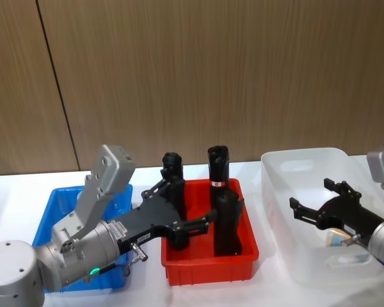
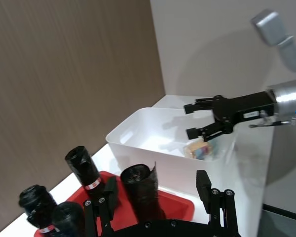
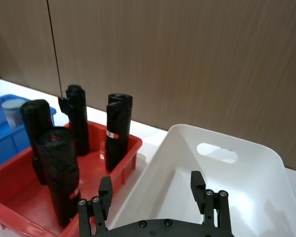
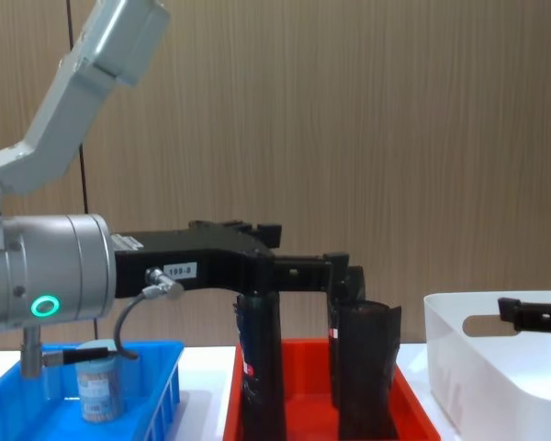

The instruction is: Pick the cotton swabs from the blue box and place them into the white box.

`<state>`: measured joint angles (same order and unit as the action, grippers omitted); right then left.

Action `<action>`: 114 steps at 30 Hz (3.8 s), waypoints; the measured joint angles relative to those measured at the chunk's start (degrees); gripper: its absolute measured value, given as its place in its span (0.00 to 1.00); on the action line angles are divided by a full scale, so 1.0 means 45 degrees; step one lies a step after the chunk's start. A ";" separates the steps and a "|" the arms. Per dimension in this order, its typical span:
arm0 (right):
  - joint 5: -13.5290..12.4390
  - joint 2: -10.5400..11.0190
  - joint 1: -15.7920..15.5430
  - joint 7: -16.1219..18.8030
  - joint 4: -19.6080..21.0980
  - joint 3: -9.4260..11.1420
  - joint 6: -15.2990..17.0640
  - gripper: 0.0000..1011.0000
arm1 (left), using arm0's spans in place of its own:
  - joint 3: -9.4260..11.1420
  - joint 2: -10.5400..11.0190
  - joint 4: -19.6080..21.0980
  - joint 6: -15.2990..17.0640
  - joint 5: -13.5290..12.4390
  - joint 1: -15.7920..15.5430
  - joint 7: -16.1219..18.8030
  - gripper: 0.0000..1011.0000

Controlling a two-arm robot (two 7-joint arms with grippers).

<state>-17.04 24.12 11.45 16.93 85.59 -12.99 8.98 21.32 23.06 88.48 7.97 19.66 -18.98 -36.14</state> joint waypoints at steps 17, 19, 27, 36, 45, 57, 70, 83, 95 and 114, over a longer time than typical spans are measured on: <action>0.0096 -0.0792 -0.2030 -0.2164 0.2583 0.0010 -0.1160 0.99 | 0.0402 -0.0104 0.0390 -0.0605 -0.0679 0.0458 0.2943 0.99; 0.0115 -0.0887 -0.2273 -0.2421 0.2899 0.0010 -0.1304 0.99 | 0.0452 -0.0117 0.0440 -0.0682 -0.0764 0.0514 0.3303 0.99; 0.0132 -0.1056 -0.2711 -0.2886 0.3446 0.0013 -0.1550 0.99 | 0.0617 -0.0158 0.0608 -0.0935 -0.1054 0.0706 0.4573 0.99; 0.0133 -0.1063 -0.2732 -0.2915 0.3472 0.0013 -0.1562 0.99 | 0.0823 -0.0208 0.0810 -0.1245 -0.1401 0.0938 0.6090 0.99; 0.0132 -0.1063 -0.2732 -0.2915 0.3476 0.0013 -0.1563 0.99 | 0.1003 -0.0251 0.1000 -0.1520 -0.1722 0.1145 0.7468 0.99; 0.0129 -0.1063 -0.2732 -0.2912 0.3476 0.0013 -0.1563 0.99 | 0.1057 -0.0266 0.1052 -0.1609 -0.1824 0.1207 0.7887 0.99; 0.0135 -0.1061 -0.2717 -0.2802 0.3476 0.0014 -0.1533 0.99 | 0.1053 -0.0259 0.1052 -0.1608 -0.1823 0.1201 0.7893 0.99; 0.0044 -0.1025 -0.2501 -0.1956 0.3570 0.0027 -0.0672 0.99 | 0.1045 -0.0259 0.1044 -0.1602 -0.1818 0.1197 0.7893 0.99; -0.0083 -0.1194 -0.1883 -0.0757 0.3314 -0.0080 0.0672 0.99 | 0.1045 -0.0259 0.1043 -0.1592 -0.1817 0.1198 0.7892 0.99; 0.0412 -0.1894 -0.0520 0.0486 0.1800 -0.0467 0.1808 0.99 | 0.1046 -0.0259 0.1043 -0.1594 -0.1818 0.1198 0.7891 0.99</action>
<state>-15.19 15.59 9.12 19.12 93.69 -15.09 17.11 26.03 21.90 93.17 0.80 11.48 -13.59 -0.63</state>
